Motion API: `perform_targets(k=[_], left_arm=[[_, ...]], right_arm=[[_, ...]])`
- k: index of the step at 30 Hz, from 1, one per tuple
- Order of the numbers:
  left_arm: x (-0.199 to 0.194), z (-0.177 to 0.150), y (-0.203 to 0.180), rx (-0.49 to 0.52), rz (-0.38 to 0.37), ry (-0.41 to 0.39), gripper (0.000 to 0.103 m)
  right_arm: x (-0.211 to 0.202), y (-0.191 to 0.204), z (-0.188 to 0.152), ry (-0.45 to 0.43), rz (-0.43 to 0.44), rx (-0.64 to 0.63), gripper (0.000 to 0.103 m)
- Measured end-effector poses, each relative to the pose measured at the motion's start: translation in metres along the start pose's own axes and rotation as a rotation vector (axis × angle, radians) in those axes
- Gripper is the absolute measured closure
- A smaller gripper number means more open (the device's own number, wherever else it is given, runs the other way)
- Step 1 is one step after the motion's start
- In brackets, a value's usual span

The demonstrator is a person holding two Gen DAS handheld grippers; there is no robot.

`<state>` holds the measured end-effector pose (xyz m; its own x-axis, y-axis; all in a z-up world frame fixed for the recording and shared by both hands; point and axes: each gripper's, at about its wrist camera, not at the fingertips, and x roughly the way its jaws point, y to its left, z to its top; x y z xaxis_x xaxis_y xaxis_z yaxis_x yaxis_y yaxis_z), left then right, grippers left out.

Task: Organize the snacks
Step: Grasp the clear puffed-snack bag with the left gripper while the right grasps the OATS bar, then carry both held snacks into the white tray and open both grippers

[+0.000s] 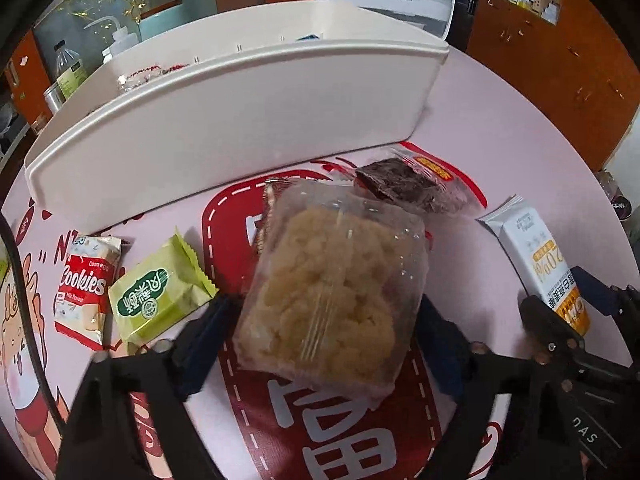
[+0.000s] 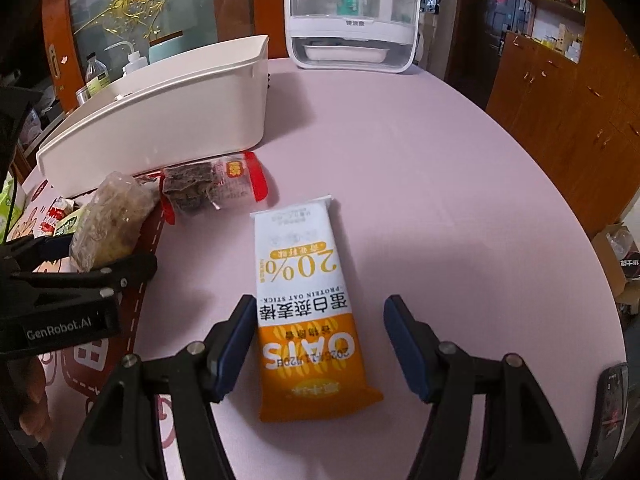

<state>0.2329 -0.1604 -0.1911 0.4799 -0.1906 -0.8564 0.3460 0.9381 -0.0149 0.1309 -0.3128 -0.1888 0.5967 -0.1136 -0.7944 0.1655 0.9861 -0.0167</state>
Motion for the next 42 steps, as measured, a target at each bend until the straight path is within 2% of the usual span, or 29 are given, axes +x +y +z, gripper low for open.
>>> perform_targets(k=[2,5,14,21,27,34,39,42], left_arm=[[-0.003,-0.001,0.000,0.002,-0.003,-0.009,0.039],[-0.006,-0.004,0.001,-0.003,-0.002,-0.008,0.040],[-0.021,-0.014,0.016,-0.059,-0.064,-0.002,0.042],[-0.065,-0.033,0.026,-0.052,-0.080,-0.075,0.042],[-0.108,-0.039,0.043,-0.056,-0.044,-0.148,0.042],[-0.163,-0.018,0.079,-0.060,0.032,-0.233,0.042],[-0.192,0.023,0.103,-0.048,0.086,-0.275,0.042],[-0.205,0.051,0.116,-0.041,0.128,-0.295,0.042]], right_arm=[[-0.001,0.002,0.000,-0.006,0.003,-0.002,0.054],[-0.001,0.004,0.000,-0.005,-0.005,0.004,0.060],[-0.015,0.015,-0.008,-0.011,0.081,0.021,0.061],[-0.043,0.047,-0.011,-0.053,0.130,-0.030,0.061],[-0.076,0.065,-0.005,-0.115,0.169,-0.051,0.061],[-0.122,0.080,0.033,-0.221,0.205,-0.089,0.061],[-0.156,0.088,0.083,-0.327,0.209,-0.125,0.061],[-0.164,0.088,0.115,-0.340,0.238,-0.122,0.061]])
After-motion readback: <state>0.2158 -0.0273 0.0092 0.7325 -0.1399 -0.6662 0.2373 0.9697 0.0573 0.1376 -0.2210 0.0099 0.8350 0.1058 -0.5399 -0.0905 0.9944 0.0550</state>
